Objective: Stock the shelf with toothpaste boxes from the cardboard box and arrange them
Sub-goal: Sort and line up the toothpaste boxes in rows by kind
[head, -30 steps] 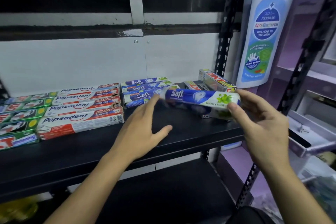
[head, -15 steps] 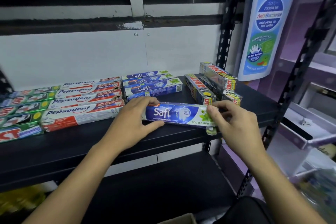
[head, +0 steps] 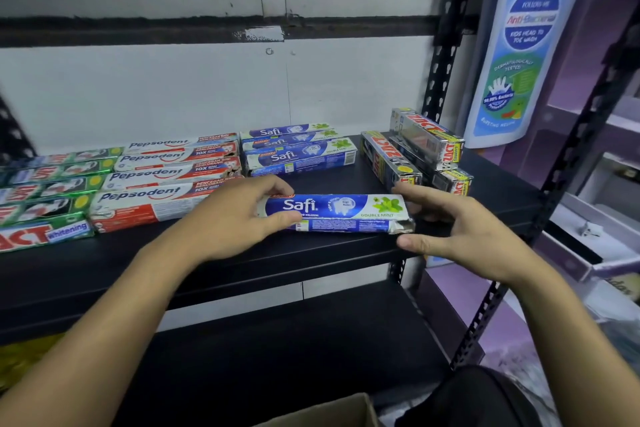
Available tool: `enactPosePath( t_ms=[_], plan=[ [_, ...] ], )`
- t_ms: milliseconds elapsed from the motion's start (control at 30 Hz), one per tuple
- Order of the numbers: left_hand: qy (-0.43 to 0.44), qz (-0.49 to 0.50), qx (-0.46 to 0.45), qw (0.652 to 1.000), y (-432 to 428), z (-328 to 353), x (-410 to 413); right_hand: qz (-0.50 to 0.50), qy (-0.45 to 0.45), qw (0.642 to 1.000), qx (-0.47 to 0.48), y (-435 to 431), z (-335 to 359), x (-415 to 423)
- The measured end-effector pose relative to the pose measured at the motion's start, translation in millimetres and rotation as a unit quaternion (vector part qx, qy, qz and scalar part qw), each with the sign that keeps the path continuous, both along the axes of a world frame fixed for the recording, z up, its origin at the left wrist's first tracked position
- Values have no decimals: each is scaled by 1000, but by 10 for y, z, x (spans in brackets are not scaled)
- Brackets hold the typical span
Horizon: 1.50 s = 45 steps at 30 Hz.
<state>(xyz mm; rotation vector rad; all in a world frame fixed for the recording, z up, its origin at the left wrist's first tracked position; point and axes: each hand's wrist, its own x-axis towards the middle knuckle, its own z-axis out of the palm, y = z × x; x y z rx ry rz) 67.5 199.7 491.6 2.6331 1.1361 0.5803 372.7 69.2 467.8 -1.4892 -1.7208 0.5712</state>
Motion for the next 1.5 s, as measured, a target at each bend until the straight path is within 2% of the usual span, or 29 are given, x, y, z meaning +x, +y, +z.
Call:
enactPosePath(
  t_ms=[167, 267, 367, 533, 867, 1000, 1067, 1167, 1300, 1433, 1500],
  plan=[
    [-67, 20, 7, 998, -69, -72, -1, -22, 45, 999, 8, 21, -72, 8],
    [-110, 27, -23, 993, -123, -157, -3, -38, 80, 996, 30, 72, -131, -24],
    [-142, 30, -46, 988, -120, -225, -21, -62, 77, 994, 48, 113, -169, -57],
    [-142, 33, -59, 988, -101, -235, -18, -86, 54, 993, 53, 152, -191, -70],
    [-151, 34, -67, 986, -84, -247, -32, -115, 67, 989, 64, 223, -180, -168],
    [-150, 31, -47, 987, -99, -261, -36, -92, 57, 992, 62, 111, -193, -119],
    [-144, 32, -27, 989, -107, -269, -24, -101, 1, 990, 95, 81, -173, -124],
    [-120, 35, 11, 992, -131, -263, -5, -108, -165, 961, 192, 149, -104, -265],
    [-89, 44, 89, 991, -172, -221, -68, -21, -296, 933, 206, 464, -68, -518],
    [-99, 102, 160, 977, -7, -107, -288, -13, -319, 931, 176, 735, -48, -590],
    [-68, 134, 183, 972, 136, -90, -435, -34, -329, 931, 158, 849, -24, -592]
  ],
)
